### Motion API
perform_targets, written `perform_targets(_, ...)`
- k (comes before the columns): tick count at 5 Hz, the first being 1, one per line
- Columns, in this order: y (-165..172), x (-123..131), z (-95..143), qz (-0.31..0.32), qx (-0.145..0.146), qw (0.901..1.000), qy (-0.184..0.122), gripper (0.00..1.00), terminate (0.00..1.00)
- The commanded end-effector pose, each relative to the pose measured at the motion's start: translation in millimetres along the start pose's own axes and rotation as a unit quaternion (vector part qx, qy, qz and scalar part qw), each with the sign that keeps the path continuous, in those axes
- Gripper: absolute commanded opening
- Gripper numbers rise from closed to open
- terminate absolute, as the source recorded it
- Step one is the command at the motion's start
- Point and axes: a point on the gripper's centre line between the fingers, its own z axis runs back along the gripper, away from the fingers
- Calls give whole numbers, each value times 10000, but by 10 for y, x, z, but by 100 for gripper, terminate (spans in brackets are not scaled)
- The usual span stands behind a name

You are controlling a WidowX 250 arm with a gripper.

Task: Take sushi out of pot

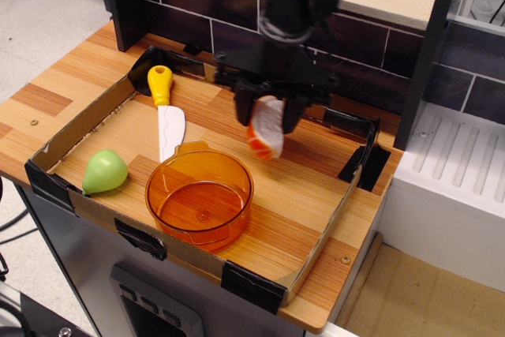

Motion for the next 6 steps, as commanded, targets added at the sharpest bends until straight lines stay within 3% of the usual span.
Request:
perform_targets(1, -65, 116, -43, -60, -15, 10000, -73, 0, 0)
perform_targets(2, -30, 126, 3, 97, -213, 9997, 112, 100, 0)
perform_targets(3, 5, 141, 162, -44, -283, 9995, 102, 100, 0)
perform_targets(5, 156, 173, 810, 149, -897, 9956, -214, 100, 0)
perform_targets(6, 156, 173, 810, 149, -897, 9956, -214, 100, 0)
